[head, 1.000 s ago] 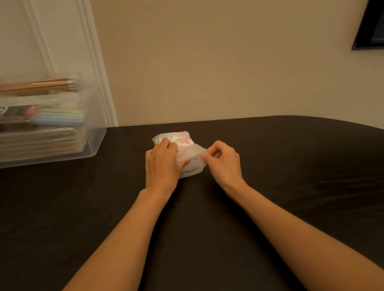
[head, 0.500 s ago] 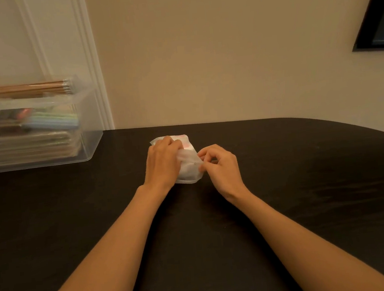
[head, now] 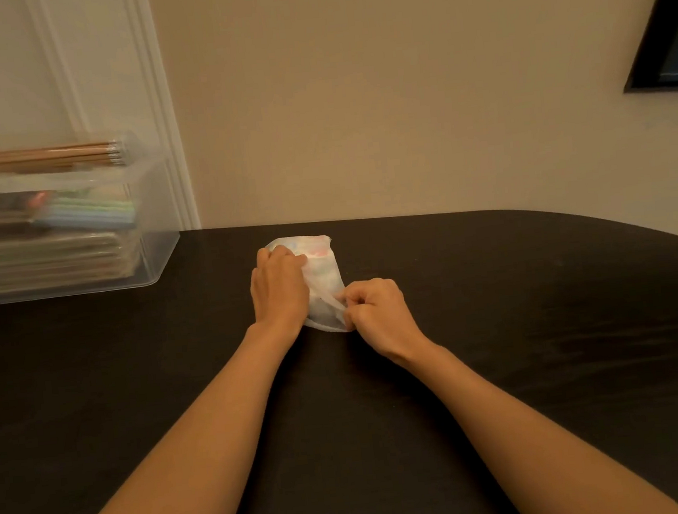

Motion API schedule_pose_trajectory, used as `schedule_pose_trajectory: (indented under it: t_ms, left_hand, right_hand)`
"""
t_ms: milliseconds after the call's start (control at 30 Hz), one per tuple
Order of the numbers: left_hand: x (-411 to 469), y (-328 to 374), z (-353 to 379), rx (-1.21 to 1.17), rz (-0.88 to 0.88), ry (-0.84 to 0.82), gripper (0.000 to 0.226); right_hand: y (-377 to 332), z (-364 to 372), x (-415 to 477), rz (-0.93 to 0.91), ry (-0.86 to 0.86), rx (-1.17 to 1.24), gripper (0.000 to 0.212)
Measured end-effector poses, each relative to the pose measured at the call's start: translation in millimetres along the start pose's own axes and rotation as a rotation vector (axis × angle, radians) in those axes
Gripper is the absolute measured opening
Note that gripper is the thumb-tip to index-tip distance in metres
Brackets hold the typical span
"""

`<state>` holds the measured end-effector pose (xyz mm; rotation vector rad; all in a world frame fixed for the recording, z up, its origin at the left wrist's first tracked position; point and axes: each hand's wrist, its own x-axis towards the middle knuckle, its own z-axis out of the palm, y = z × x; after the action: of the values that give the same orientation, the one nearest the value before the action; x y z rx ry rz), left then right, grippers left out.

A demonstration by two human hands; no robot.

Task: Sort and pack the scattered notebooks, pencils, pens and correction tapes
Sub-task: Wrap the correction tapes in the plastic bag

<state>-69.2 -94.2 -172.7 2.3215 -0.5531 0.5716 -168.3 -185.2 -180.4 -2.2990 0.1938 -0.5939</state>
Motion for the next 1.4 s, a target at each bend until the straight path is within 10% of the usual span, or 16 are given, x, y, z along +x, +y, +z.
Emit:
schedule_pose_trajectory:
  t_ms: [367,800,1400]
  left_hand:
    - [-4.6,-23.1,-19.3,0.073,0.335,-0.304,0.048]
    - [-1.3,-12.8,-1.9,-0.153,-0.040,-0.213,0.014]
    - [-31.0,-22.1,-38.4,0.041,0.032,-0.222,0.028]
  right_hand:
    - [0.1,0.0,4.5,-0.026,-0.038,-0.316,0.030]
    - [-4.1,-0.8,0.7,-0.085,-0.032,-0.381,0.035]
    - [-5.1,-1.1,-6.1,-0.083,0.075,-0.584,0.021]
